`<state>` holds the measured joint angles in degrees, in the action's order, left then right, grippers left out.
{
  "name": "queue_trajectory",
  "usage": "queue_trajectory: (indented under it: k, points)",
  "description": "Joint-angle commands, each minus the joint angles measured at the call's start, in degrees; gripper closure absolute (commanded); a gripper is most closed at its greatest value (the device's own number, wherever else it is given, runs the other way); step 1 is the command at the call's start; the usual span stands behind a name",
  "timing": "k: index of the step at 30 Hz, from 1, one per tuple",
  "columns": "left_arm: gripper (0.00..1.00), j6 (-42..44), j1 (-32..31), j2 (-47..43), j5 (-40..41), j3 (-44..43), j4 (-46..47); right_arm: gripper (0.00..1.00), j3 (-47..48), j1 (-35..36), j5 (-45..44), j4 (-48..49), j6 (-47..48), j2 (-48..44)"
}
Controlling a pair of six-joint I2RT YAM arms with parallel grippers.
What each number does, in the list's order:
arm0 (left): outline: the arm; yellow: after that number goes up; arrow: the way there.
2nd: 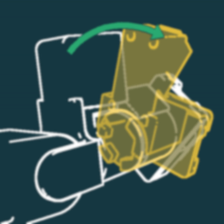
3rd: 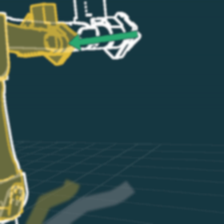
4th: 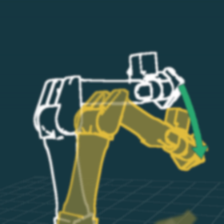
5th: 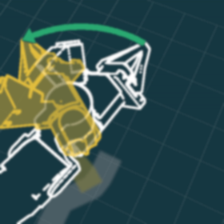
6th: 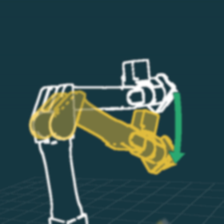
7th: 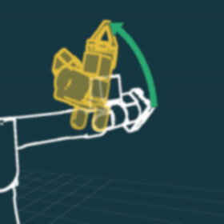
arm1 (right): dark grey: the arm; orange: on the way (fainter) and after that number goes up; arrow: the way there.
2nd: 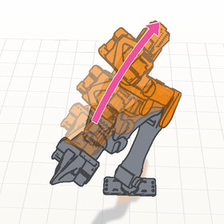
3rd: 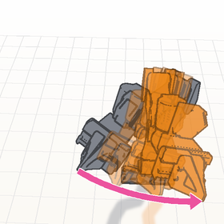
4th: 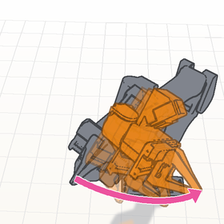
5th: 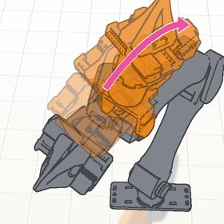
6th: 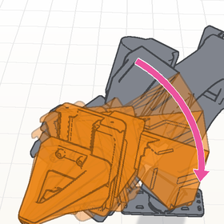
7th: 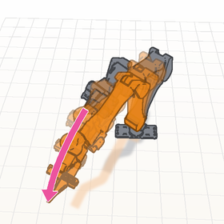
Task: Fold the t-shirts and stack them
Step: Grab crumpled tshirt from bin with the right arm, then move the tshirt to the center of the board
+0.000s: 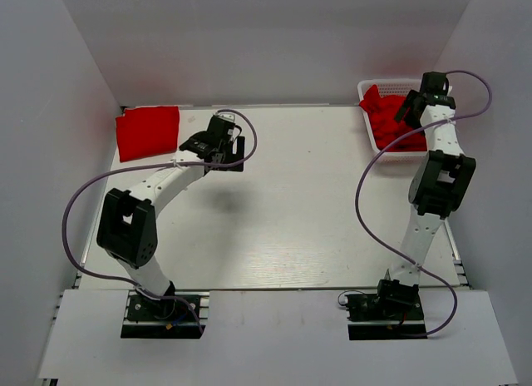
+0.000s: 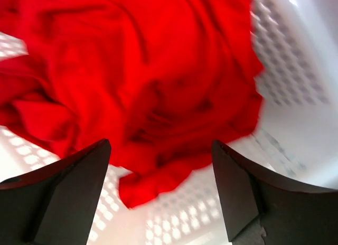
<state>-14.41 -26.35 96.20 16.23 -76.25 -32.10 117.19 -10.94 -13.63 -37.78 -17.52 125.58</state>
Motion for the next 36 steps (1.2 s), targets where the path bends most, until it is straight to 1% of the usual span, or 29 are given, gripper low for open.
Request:
queue_trajectory:
  k: [1, 2, 4, 5, 6, 8, 9, 10, 11, 16, 24, 26, 28, 29, 30, 36]
  points:
    - [0.0, 0.44, 0.33, -0.05, -0.76, -3.46, 0.9, 0.18, 3.31, -0.66, 5.87, 6.74, 1.61, 1.77]
    - [0.0, 0.44, 0.33, -0.05, -0.76, -3.47, 0.9, 0.22, 3.92, -0.75, 6.15, 6.75, 1.26, 2.64]
    - [0.0, 0.44, 0.85, 0.47, -1.28, -3.47, 0.9, 0.26, 4.1, -1.19, 9.13, 8.32, 0.38, 3.61]
    - [0.0, 0.44, 0.86, 0.48, -1.29, -3.47, 0.9, 0.36, 4.1, -1.19, 9.58, 8.68, -0.23, 3.88]
    - [0.0, 0.44, 0.86, 0.48, -1.29, -3.47, 0.9, 0.43, 4.19, -1.54, 11.06, 9.21, -0.5, 3.97]
    - [0.0, 0.44, 0.86, 0.48, -1.29, -3.47, 0.9, 0.53, 4.71, -1.98, 11.87, 10.18, -1.72, 4.24]
    - [0.0, -0.17, 0.86, 1.0, -1.29, -3.47, 0.2, 0.75, 4.72, -2.07, 11.96, 10.79, -2.08, 4.15]
    - [0.0, -0.18, 0.86, 1.0, -0.77, -3.47, 0.19, 0.81, 4.72, -2.16, 11.87, 11.15, -2.08, 4.15]
    - [0.0, -0.18, 0.86, 1.0, -0.76, -3.47, 0.19, 1.0, 4.72, -2.5, 11.96, 11.32, -2.34, 3.8]
    - [0.0, -0.79, 0.86, -0.05, -0.23, -3.47, 0.19, 1.0, 4.72, -2.95, 10.91, 12.38, -2.43, 0.46]
    - [0.0, -0.26, 0.86, -0.58, -1.55, -5.66, 0.19, 1.0, 5.86, -2.95, 10.73, 16.24, 0.91, -11.57]
    - [0.0, -0.26, 0.86, -0.58, -1.55, -5.67, 0.19, 1.0, 8.31, -2.86, 11.25, 16.16, 2.14, -13.95]
    - [0.0, -0.26, 0.86, -0.58, -1.55, -5.67, 0.19, 1.0, 10.51, -2.77, 14.92, 16.51, 2.31, -16.67]
    - [0.0, -0.26, 0.86, -0.58, -1.55, -5.67, 0.19, 1.0, 10.95, -2.77, 18.51, 17.03, 2.05, -17.38]
    - [0.0, -0.79, 0.86, -0.06, -1.55, -5.67, 0.19, 1.0, 11.31, -2.68, 19.51, 19.3, 1.7, -20.0]
    - [0.0, -1.41, 0.86, -0.05, -2.08, -6.28, -0.86, 1.0, 12.45, -2.33, 27.15, 29.24, -2.16, -26.51]
